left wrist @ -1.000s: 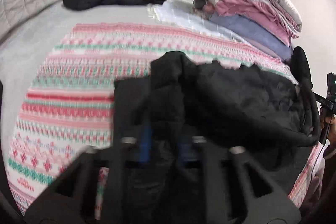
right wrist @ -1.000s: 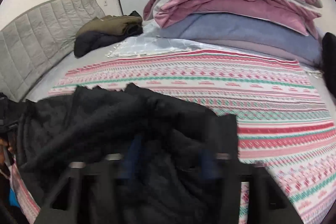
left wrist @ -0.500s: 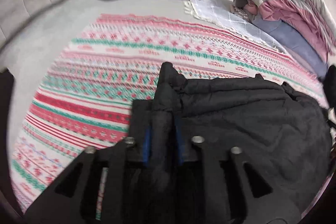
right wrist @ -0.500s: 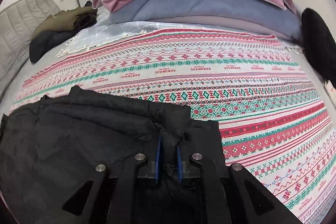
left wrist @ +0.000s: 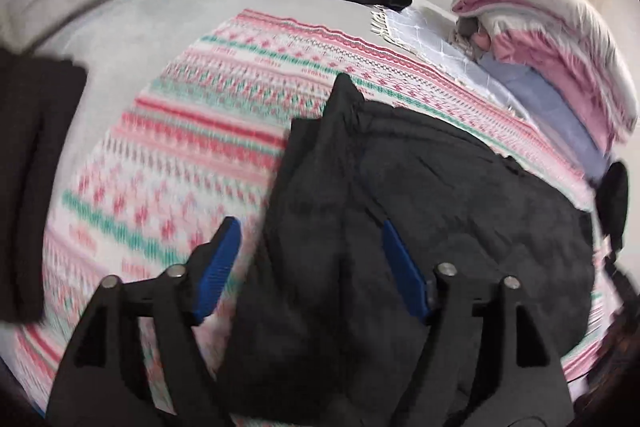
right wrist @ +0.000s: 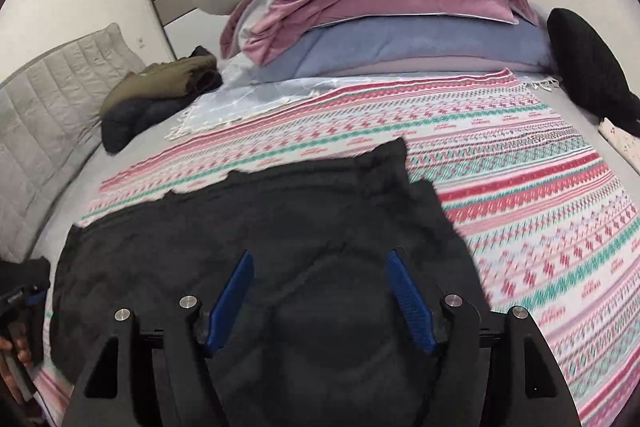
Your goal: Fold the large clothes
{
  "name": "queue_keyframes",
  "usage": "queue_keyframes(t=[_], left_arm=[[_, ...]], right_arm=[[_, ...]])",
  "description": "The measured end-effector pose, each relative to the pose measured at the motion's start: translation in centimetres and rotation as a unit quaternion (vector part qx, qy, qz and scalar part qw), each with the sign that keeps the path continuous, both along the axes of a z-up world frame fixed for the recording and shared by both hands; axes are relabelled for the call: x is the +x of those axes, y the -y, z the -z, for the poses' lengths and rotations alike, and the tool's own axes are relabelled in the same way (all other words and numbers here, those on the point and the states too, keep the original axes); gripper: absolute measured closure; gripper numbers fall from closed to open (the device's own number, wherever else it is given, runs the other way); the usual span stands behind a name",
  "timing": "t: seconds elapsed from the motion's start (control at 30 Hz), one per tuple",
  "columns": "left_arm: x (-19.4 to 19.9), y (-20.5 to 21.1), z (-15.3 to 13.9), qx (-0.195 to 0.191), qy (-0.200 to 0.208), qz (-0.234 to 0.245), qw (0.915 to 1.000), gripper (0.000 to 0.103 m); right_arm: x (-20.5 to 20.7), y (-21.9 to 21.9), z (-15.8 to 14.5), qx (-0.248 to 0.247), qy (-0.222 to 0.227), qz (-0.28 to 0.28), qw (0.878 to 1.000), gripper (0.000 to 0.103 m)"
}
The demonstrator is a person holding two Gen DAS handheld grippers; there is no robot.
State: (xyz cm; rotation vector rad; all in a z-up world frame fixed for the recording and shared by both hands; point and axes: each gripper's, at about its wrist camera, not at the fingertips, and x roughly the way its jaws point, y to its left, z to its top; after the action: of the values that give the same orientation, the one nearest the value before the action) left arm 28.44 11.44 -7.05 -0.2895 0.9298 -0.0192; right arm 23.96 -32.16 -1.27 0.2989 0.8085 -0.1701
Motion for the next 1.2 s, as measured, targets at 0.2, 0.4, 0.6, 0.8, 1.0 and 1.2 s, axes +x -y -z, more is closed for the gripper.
queue_keyframes(t=[0.2, 0.4, 0.6, 0.8, 1.0, 1.2], left_arm=[[-5.2, 2.5, -0.4, 0.052, 0.005, 0.0, 0.9986, 0.013], [-7.8, 3.7, 1.1, 0.058, -0.013, 0.013, 0.9982, 0.011], [-8.6, 3.4, 4.5, 0.03, -0.056, 0.002, 0.998, 0.011], [-8.9, 2.3, 5.4, -0.01, -0.063, -0.002, 0.9979, 0.011], [-8.3, 0.4, 6.7, -0.126, -0.034, -0.02, 0.9913, 0.01], [-7.5, -0.7, 8.3, -0.218, -0.015, -0.059, 0.974, 0.01]], right_arm=[[-2.4, -5.6, -0.8, -0.022, -0.018, -0.023, 0.999, 0.025], [-4.6, -8.8, 0.2, -0.033, -0.012, -0.029, 0.999, 0.019], [-4.4, -10.3, 3.7, -0.038, -0.051, -0.032, 0.997, 0.019], [-4.2, -13.2, 4.3, -0.12, -0.051, -0.053, 0.99, 0.019], [-3.9, -14.6, 5.0, -0.111, -0.045, -0.07, 0.99, 0.019], [-3.9, -16.3, 5.2, -0.116, -0.03, -0.082, 0.989, 0.019]])
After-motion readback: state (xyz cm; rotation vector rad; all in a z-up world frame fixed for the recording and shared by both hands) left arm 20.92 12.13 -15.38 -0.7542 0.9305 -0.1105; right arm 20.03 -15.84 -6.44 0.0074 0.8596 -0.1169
